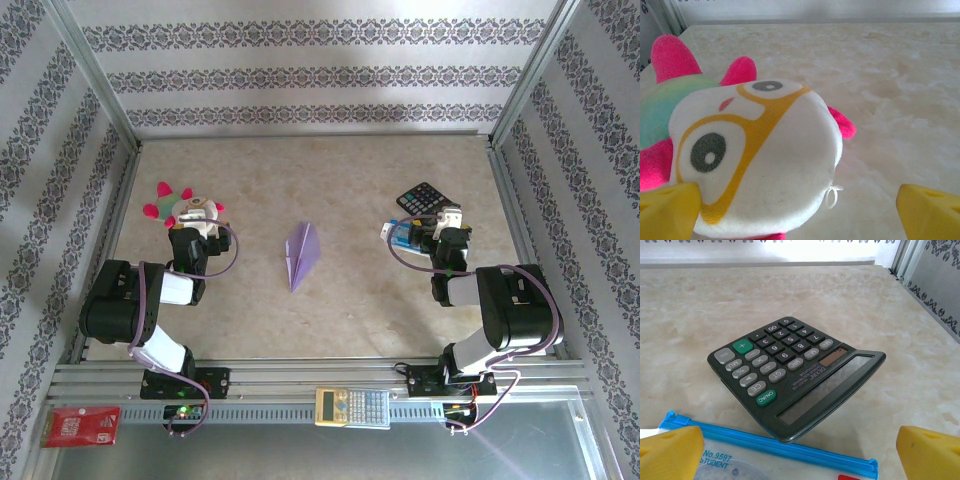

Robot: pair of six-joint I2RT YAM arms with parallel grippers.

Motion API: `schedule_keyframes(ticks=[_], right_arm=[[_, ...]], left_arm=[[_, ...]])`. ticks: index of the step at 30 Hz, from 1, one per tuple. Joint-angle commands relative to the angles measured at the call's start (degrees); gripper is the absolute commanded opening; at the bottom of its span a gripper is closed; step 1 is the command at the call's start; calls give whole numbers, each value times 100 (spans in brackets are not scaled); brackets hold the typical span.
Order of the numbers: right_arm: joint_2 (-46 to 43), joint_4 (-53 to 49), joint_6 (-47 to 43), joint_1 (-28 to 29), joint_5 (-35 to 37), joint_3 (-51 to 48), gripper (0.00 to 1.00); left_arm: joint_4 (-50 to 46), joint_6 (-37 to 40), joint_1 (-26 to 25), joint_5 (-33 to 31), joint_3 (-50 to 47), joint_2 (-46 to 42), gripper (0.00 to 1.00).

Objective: Fold a paper plane with a square sheet of paper (pick it up from the middle)
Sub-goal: Reset both arms

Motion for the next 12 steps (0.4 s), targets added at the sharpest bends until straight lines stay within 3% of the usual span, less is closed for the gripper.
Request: schedule_keyframes(ticks=[1,12], right_arm=[[-41,178,9,61,70,105,98],[-28,178,-14,70,61,104,98]], left_arm=[[216,33,93,-20,56,32,100],[201,40,93,-18,56,30,100]])
